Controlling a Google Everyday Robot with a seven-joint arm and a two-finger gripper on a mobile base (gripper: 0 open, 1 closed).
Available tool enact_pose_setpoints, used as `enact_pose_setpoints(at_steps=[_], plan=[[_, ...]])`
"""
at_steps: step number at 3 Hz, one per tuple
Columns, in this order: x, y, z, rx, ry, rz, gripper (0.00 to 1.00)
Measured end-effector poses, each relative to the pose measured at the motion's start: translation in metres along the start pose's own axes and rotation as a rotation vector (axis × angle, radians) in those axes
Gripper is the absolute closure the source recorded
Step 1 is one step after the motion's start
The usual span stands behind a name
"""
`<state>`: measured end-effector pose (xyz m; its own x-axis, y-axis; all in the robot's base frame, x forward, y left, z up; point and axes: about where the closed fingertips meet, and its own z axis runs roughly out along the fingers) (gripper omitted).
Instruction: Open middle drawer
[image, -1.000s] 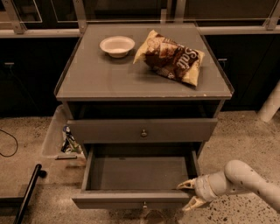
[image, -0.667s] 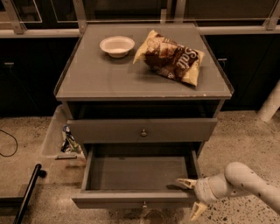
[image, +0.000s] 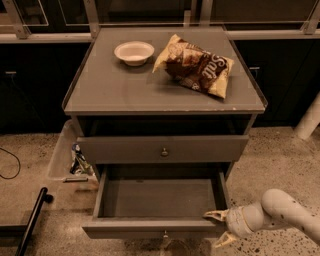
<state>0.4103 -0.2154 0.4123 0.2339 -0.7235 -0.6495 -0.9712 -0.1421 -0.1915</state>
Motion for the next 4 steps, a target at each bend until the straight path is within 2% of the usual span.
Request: enact_pose_setpoints(at_steps=[1, 2, 3, 4], plan=[[0.0, 0.0, 0.0, 0.0, 0.0, 0.0, 0.13], [0.0, 0.0, 0.0, -0.001, 0.0, 0.0, 0.0], [-0.001, 0.0, 0.002, -0.005, -0.003, -0.003, 0.0], [-0.013, -0.013, -0.018, 0.005, 0.007, -0.053, 0.0]])
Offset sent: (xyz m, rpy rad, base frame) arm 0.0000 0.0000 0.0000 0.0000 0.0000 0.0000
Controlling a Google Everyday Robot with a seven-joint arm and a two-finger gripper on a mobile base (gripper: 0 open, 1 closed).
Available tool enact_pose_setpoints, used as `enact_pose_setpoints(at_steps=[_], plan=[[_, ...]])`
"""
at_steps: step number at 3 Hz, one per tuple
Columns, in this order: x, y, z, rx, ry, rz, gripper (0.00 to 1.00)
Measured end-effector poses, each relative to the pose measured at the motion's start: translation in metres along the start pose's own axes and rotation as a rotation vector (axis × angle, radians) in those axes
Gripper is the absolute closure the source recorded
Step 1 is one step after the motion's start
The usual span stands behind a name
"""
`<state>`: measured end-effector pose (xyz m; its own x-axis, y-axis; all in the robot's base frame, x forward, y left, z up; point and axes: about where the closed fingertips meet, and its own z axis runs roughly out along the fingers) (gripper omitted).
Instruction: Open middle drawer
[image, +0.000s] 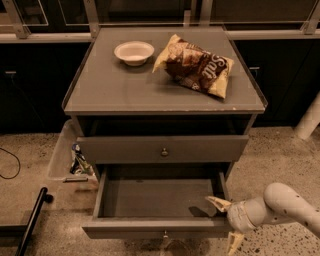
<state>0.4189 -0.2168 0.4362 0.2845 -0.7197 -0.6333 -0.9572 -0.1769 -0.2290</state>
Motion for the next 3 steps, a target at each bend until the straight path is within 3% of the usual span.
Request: enact_pose_setpoints(at_steps=[2, 3], plan=[[-0.034, -0.045, -0.077, 0.076, 0.113, -0.157, 0.0], [-0.04, -0.057, -0.098, 0.104, 0.117, -0.195, 0.0]])
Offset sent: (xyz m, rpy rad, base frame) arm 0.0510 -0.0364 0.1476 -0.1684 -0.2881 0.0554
